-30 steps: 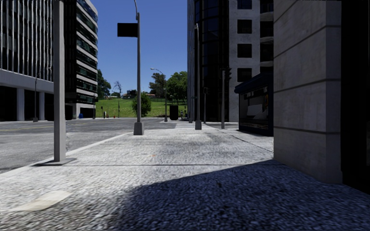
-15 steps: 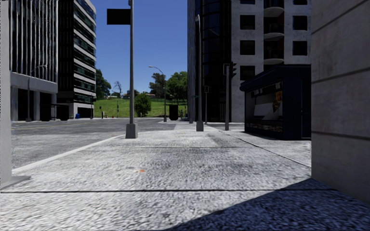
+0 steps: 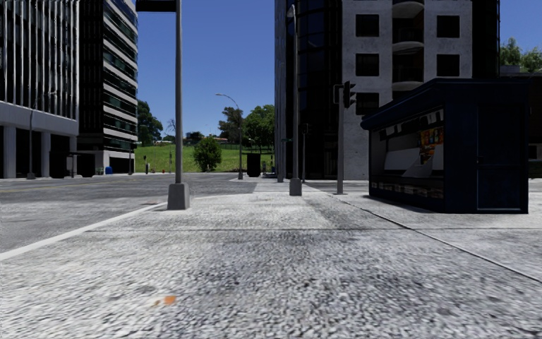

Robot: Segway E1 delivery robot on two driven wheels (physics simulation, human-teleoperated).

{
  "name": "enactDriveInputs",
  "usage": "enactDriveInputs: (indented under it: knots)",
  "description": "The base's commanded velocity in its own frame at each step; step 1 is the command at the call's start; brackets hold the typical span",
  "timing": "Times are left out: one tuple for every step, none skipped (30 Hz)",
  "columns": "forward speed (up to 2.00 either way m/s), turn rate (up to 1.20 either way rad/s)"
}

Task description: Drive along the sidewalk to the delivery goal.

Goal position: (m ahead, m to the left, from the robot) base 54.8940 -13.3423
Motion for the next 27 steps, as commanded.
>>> enactDriveInputs:
  knots:
    - [2.00,0.00]
    - [2.00,0.00]
    - [2.00,0.00]
    - [2.00,0.00]
    - [2.00,0.00]
    - [2.00,0.00]
    - [2.00,0.00]
    - [2.00,0.00]
    - [2.00,0.00]
    - [2.00,0.00]
    - [2.00,0.00]
    - [2.00,0.00]
    - [2.00,0.00]
    - [2.00,0.00]
    - [2.00,0.00]
    - [2.00,0.00]
    - [2.00,0.00]
    - [2.00,0.00]
    - [2.00,0.00]
    - [2.00,0.00]
    - [2.00,0.00]
    - [2.00,0.00]
    - [2.00,0.00]
    - [2.00,0.00]
    - [2.00,0.00]
    - [2.00,0.00]
    - [2.00,0.00]
